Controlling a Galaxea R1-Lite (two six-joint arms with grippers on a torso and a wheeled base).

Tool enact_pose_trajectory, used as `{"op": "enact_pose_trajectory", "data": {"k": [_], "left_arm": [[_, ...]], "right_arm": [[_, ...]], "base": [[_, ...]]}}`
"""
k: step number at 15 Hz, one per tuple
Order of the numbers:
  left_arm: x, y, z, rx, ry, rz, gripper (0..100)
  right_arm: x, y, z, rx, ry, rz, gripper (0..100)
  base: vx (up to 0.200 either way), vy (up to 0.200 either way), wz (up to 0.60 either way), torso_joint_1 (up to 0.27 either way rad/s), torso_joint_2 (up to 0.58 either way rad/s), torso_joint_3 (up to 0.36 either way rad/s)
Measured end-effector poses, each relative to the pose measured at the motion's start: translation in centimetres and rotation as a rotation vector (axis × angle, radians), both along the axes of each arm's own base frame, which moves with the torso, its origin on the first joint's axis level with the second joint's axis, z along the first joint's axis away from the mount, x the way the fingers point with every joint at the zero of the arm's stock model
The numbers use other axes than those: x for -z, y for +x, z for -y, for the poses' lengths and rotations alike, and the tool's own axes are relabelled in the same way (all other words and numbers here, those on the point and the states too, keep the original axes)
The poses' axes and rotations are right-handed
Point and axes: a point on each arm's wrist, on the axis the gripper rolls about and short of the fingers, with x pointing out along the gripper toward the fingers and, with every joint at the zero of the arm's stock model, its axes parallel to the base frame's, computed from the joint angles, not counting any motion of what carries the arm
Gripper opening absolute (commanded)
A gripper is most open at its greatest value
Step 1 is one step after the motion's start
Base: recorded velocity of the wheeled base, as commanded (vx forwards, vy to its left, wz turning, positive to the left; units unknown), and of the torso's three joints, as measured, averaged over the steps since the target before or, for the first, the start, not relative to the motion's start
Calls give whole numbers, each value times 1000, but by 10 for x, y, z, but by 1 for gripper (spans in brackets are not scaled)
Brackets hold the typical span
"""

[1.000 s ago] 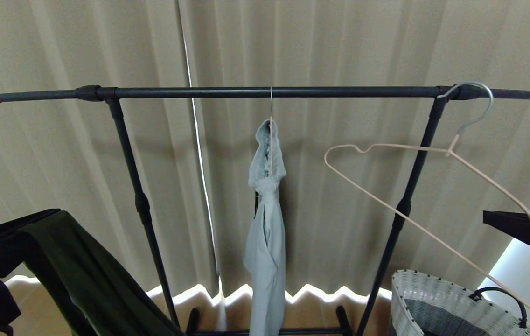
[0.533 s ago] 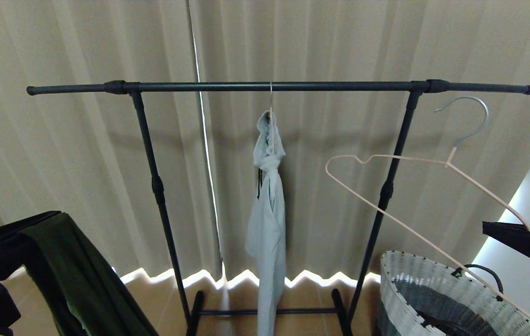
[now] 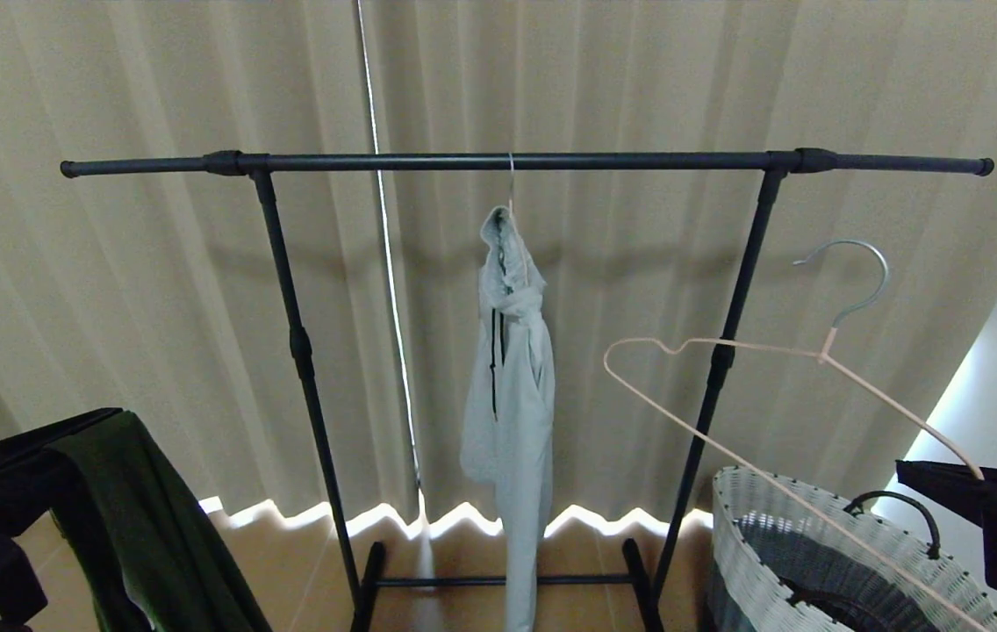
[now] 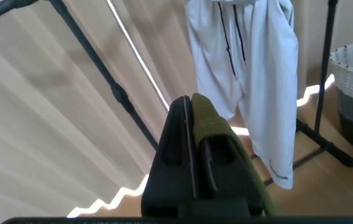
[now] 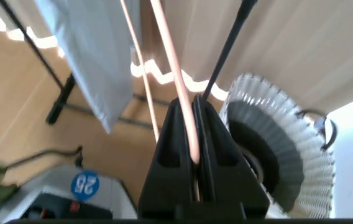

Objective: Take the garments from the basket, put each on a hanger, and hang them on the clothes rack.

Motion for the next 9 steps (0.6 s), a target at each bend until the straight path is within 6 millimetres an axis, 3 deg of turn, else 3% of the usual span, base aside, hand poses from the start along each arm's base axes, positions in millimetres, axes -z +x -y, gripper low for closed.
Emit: {"op": "enact_pose_trajectory", "data": {"k": [5, 9], "left_arm": [[-5, 23, 7, -72, -29, -58, 0], [-23, 51, 31, -151, -146, -91, 0]], "right_arm": [[0, 2, -7, -116, 171, 15, 0], [1, -3, -18, -226, 194, -1, 0]], "base": [[0, 0, 0, 0, 0, 0], [0, 0, 0, 0, 0, 0]]}}
